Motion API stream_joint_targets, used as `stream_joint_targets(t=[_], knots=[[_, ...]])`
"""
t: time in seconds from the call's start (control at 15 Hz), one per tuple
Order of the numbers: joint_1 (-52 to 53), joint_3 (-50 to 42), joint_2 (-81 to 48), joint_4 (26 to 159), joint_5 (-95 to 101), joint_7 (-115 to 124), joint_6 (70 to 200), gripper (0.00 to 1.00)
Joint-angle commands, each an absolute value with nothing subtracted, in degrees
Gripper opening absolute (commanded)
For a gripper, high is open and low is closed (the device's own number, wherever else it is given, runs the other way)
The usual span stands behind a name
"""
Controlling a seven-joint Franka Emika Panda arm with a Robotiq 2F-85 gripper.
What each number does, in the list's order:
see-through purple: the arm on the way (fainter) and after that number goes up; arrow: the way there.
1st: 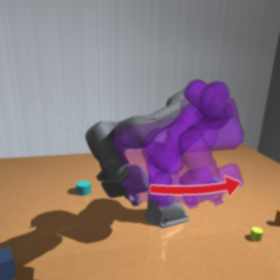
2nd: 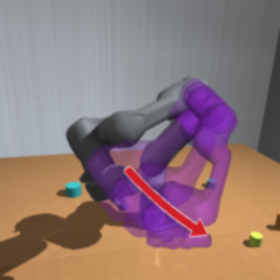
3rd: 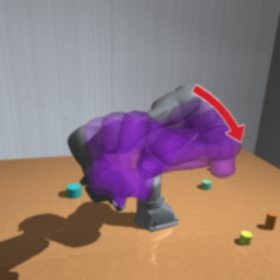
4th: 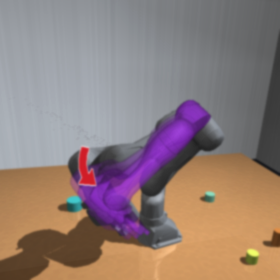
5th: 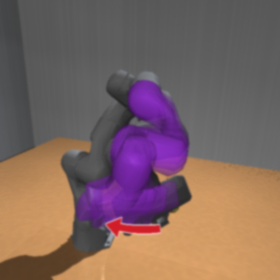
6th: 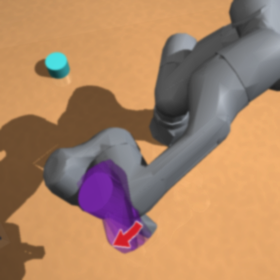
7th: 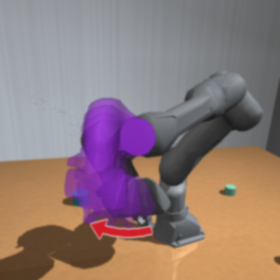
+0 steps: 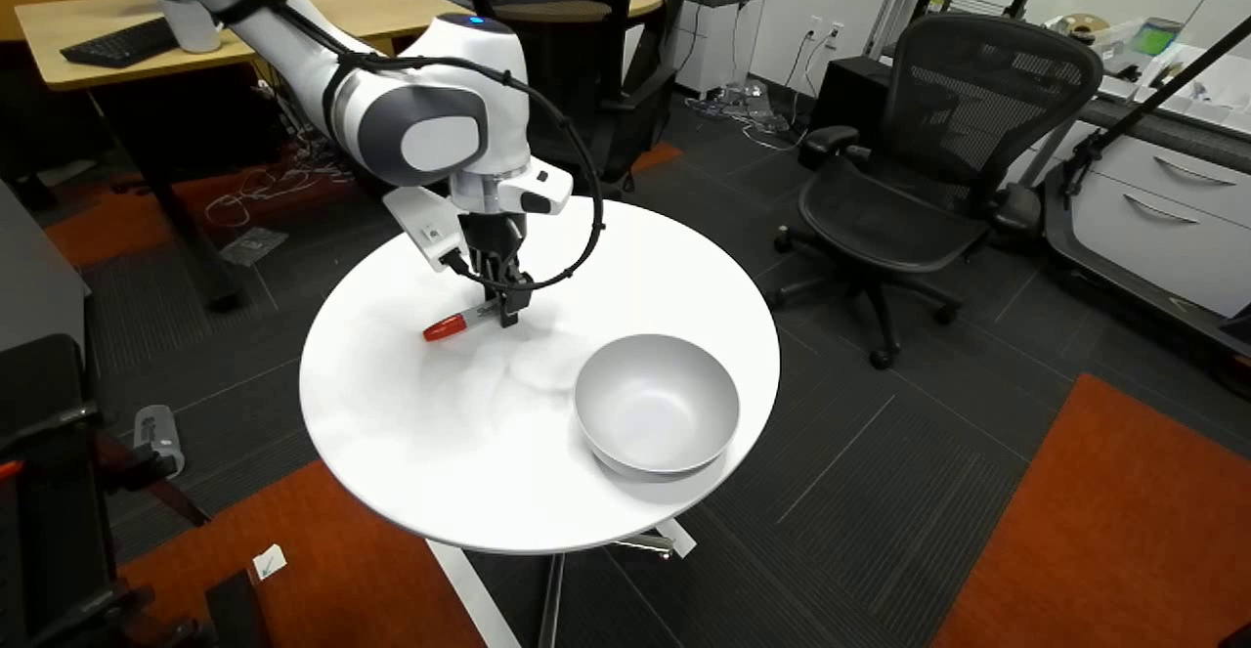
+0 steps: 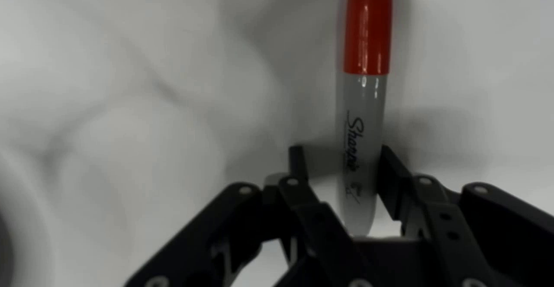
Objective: Pick the pen on the table and put it in the bowl
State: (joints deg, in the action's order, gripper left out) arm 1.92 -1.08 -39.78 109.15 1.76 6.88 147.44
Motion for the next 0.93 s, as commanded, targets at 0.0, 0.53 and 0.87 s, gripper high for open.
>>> stream_joint_targets(t=[0.0, 0.53, 0.87], knots=[[1.19, -0.18, -39.88, 108.38, 0.36, 5.24, 145.82, 0.15], [2.36, -1.80, -33.43, 112.51, 0.11, 8.66, 148.88, 0.05], [0.85, -3.31, -25.47, 112.61, -2.31, 11.90, 148.00, 0.05]])
